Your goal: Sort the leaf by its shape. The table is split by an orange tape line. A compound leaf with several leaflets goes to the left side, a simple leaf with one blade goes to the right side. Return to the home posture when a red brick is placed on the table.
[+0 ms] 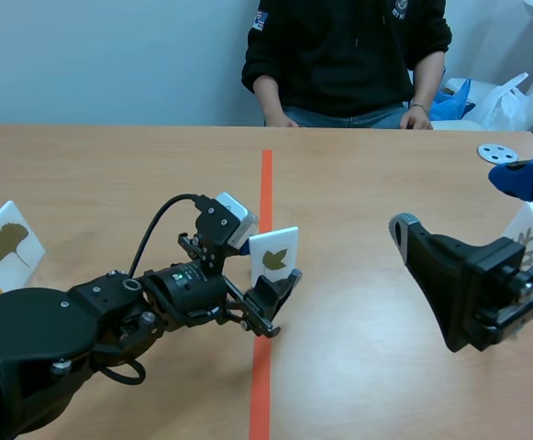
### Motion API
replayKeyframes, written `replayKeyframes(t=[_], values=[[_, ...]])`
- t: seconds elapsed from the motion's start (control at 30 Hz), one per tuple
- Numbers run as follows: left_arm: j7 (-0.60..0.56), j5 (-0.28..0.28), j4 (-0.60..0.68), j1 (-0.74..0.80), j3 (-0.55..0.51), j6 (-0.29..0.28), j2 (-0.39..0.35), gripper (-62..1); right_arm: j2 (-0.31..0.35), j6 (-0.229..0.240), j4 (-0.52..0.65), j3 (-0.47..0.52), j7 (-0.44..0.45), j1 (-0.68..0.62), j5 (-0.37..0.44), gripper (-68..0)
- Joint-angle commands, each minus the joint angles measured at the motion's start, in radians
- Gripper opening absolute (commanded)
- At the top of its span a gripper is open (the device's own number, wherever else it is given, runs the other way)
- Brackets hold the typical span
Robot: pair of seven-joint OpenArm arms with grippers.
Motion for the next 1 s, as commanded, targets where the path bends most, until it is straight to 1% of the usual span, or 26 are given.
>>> replayKeyframes(t=[0.0,0.1,0.17,0.23,0.27,0.3,0.43,0.6,0.63,0.73,0.8,0.87,0.97], values=[[-0.017,-0.032,0.021,-0.017,-0.008,0.009,0.009,-18.9,0.004,-0.003,0.003,0.013,0.018,0.014,0.014,-0.4],[-0.016,-0.083,0.021,-0.017,-0.008,0.043,0.01,-19.4,0.002,-0.002,0.003,0.013,0.018,0.014,0.014,-0.4],[-0.016,-0.124,0.021,-0.017,-0.008,0.08,0.01,-20.5,0.002,-0.002,0.003,0.013,0.018,0.014,0.014,-0.4],[-0.016,-0.145,0.021,-0.017,-0.008,0.112,0.01,-26.1,0.002,-0.002,0.003,0.013,0.018,0.014,0.014,-0.4],[-0.014,-0.158,0.019,-0.017,-0.008,0.121,0.01,-28.7,0.002,-0.002,0.003,0.013,0.018,0.014,0.014,-0.4],[-0.013,-0.164,0.019,-0.017,-0.008,0.121,0.01,-29.9,0.002,-0.002,0.003,0.013,0.018,0.014,0.014,-0.4],[0.009,-0.164,0.019,-0.017,-0.008,0.12,0.01,-29.9,0.002,-0.002,0.003,0.013,0.018,0.014,0.014,-0.4],[0.009,-0.164,0.019,-0.017,-0.008,0.12,0.01,-30.4,0.002,-0.002,0.003,0.013,0.018,0.014,0.014,-0.4],[0.009,-0.164,0.019,-0.017,-0.008,0.12,0.01,-33.1,0.002,-0.002,0.003,0.013,0.018,0.014,0.014,-0.4],[0.01,-0.164,0.019,-0.017,-0.008,0.12,0.01,-44.2,0.002,-0.002,0.003,0.013,0.018,0.014,0.014,-0.4],[0.01,-0.164,0.019,-0.017,-0.008,0.12,0.01,-49.4,0.002,-0.002,0.003,0.013,0.018,0.014,0.014,-0.4],[0.01,-0.164,0.019,-0.017,-0.008,0.12,0.01,-50.9,0.002,-0.002,0.003,0.013,0.018,0.014,0.014,-0.4],[0.01,-0.164,0.019,-0.017,-0.008,0.12,0.01,-50.9,0.002,-0.002,0.003,0.013,0.018,0.014,0.014,-0.4]])
